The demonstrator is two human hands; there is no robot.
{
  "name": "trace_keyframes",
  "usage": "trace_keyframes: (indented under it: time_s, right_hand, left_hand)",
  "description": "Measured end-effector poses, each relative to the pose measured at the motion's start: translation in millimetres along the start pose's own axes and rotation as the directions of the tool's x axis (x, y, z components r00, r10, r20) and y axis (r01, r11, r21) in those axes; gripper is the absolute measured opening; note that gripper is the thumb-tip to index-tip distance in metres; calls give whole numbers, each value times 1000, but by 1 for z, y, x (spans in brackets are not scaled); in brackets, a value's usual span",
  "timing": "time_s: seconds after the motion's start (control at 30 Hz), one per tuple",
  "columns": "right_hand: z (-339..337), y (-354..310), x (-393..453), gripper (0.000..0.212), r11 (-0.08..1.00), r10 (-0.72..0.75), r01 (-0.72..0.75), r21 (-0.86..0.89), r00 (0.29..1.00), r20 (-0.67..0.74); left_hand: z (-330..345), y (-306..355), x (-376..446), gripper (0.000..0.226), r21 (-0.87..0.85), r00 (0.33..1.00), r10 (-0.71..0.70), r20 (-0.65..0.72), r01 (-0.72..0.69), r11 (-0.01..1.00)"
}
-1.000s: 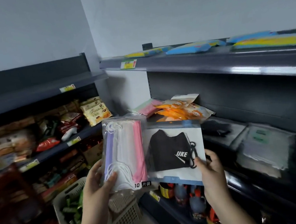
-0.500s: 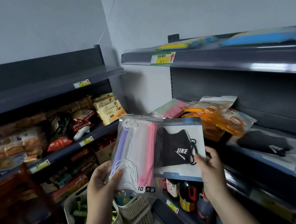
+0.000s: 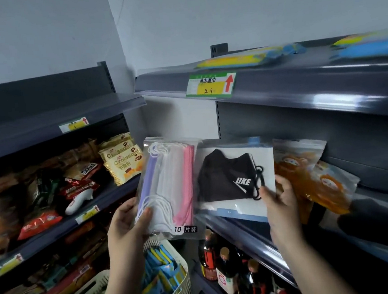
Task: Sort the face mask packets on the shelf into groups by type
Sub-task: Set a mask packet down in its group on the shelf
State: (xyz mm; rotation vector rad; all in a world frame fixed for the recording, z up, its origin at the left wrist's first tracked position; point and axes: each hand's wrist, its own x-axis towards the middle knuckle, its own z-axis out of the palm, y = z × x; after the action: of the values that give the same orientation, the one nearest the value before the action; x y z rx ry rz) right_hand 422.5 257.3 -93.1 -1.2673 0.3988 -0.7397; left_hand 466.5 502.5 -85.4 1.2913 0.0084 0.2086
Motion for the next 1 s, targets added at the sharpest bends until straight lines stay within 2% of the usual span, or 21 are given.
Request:
trace_keyframes:
  time_s: [0.13, 0.3, 0.47, 0.63, 0.7, 0.8, 0.87, 0.93, 1.0]
  right_hand:
    - [1, -4, 19, 36, 999, -40, 39, -28, 997, -62]
    - [-5, -9, 36, 37, 998, -67, 61, -33, 974, -214]
    - [-9, -15, 44, 36, 995, -81, 57, -78, 929, -361]
    - [-2, -17, 51, 30, 980, -190, 136, -144, 854, -484]
    - [3, -17, 51, 31, 976, -211, 150, -156, 825, -524]
    - [11, -13, 46, 30, 977, -209, 150, -151, 817, -537]
    - [17, -10, 42, 31, 982, -191, 153, -115, 811, -552]
    - [23, -10, 38, 27, 980, -198, 154, -125, 804, -560]
    - [28, -10, 34, 26, 976, -214, 158, -148, 796, -566]
  left_hand:
    - [11, -13, 29, 23, -28, 1000, -26, -14, 26, 999]
    - [29, -25, 68, 20, -53, 996, -84, 8, 85, 995]
    - [54, -33, 116, 18, 10, 980, -150, 131, 149, 989]
    - [84, -46, 162, 11, 115, 942, -182, 283, 155, 981]
    - [95, -51, 174, 14, 151, 928, -197, 317, 156, 976]
    - [111, -55, 187, 18, 146, 896, -245, 370, 205, 968]
    - [120, -60, 198, 30, 198, 858, -289, 424, 224, 954]
    - [124, -66, 207, 46, 330, 820, -325, 471, 177, 927]
    - [123, -71, 214, 60, 526, 816, -287, 502, -25, 850]
